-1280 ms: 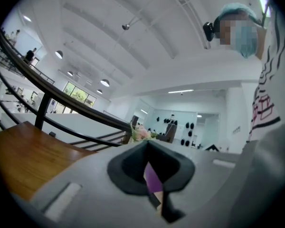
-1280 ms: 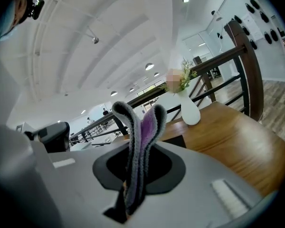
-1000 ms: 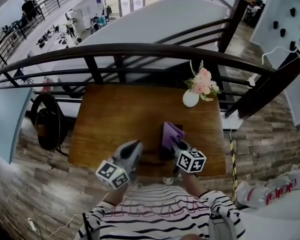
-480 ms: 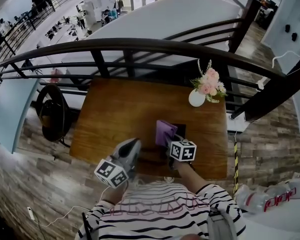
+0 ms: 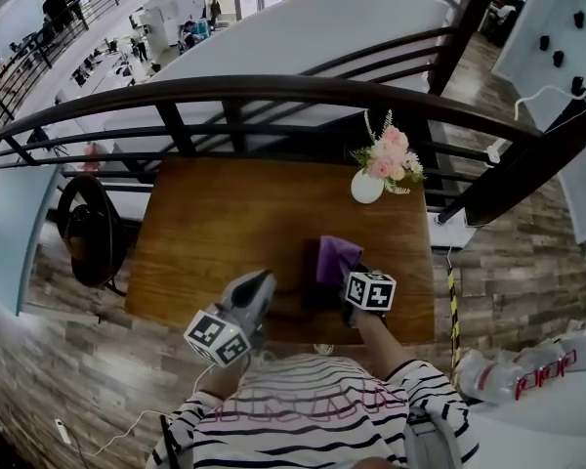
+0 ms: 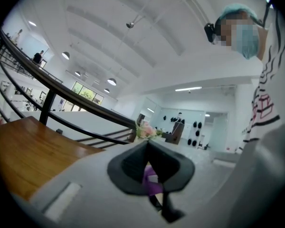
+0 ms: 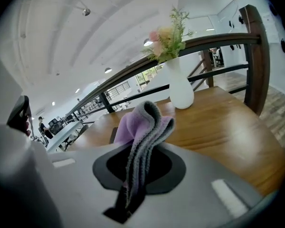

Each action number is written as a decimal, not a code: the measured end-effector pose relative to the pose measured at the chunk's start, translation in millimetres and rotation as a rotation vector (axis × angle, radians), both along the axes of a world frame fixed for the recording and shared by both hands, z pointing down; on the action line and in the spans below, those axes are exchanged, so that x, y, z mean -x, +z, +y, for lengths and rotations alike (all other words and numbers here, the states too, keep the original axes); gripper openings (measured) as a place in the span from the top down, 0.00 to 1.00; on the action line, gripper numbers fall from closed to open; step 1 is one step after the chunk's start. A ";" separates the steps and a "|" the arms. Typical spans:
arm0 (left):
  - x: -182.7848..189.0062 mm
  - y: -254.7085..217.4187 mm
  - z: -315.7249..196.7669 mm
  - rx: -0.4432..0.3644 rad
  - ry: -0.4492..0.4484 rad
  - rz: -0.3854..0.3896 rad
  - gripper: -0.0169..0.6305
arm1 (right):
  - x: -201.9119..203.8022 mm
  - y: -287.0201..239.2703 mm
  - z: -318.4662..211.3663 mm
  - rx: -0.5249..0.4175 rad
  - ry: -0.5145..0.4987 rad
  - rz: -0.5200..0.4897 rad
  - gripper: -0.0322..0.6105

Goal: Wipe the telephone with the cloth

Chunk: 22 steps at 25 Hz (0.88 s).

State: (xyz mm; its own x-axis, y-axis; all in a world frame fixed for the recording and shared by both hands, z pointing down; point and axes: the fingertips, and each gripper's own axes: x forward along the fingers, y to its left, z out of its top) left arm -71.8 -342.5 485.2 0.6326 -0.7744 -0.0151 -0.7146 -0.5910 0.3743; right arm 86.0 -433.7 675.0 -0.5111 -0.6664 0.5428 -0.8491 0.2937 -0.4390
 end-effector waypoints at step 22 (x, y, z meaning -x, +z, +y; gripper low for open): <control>-0.5 3.1 19.1 0.008 0.057 0.001 0.97 | 10.0 -42.7 52.4 -0.094 0.020 -0.090 0.89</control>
State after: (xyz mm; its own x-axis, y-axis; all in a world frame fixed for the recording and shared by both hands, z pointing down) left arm -71.3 -323.4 488.2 0.6757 -0.7371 -0.0096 -0.6795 -0.6278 0.3797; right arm 76.0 -381.2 632.3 -0.5408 -0.7229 0.4300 -0.8139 0.3204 -0.4848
